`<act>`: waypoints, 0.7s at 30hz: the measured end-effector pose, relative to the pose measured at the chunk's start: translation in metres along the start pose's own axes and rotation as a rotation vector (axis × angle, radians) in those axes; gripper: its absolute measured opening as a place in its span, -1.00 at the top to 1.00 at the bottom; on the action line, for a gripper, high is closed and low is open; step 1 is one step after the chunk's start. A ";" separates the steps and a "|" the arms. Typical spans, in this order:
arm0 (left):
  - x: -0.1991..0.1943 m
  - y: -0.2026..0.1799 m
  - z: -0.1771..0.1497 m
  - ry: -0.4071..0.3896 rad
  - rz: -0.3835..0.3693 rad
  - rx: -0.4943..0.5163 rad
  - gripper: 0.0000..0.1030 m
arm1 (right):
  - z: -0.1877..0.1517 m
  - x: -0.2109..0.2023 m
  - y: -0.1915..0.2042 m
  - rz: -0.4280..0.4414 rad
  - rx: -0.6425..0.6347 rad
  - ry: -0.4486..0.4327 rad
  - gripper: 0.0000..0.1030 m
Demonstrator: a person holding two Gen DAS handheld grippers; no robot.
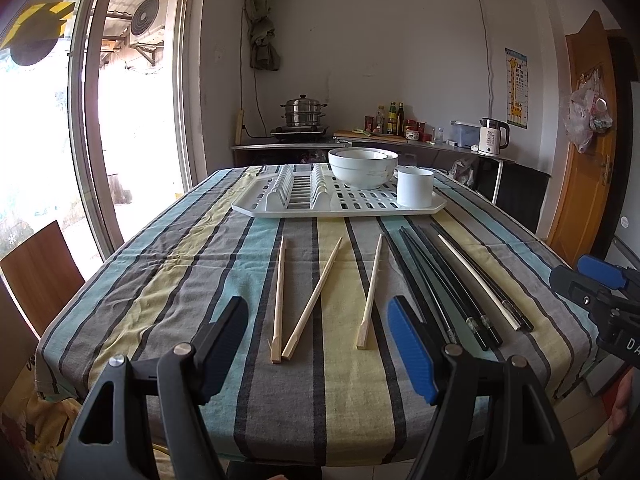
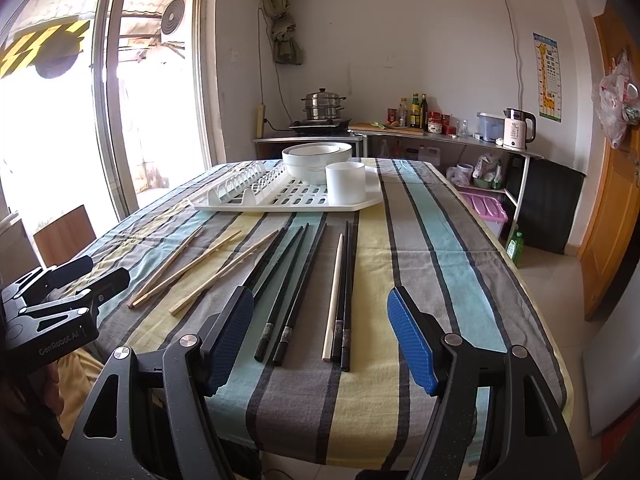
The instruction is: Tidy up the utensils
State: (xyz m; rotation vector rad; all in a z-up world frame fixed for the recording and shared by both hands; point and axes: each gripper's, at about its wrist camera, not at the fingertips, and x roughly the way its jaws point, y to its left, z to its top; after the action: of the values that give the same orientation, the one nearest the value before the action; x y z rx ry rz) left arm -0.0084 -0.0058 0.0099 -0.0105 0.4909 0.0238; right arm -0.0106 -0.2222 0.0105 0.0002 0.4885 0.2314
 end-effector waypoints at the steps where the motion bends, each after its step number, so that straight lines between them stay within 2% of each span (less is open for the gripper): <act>1: 0.000 0.000 0.000 -0.001 0.000 0.000 -0.44 | 0.000 0.000 0.000 0.000 0.000 0.000 -0.36; 21: 0.000 0.002 0.000 0.004 0.004 -0.001 -0.44 | -0.001 0.000 0.001 -0.001 -0.002 -0.003 -0.36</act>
State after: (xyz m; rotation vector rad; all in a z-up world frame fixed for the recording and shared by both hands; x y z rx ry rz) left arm -0.0084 -0.0039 0.0103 -0.0105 0.4951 0.0278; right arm -0.0118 -0.2214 0.0095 -0.0014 0.4854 0.2310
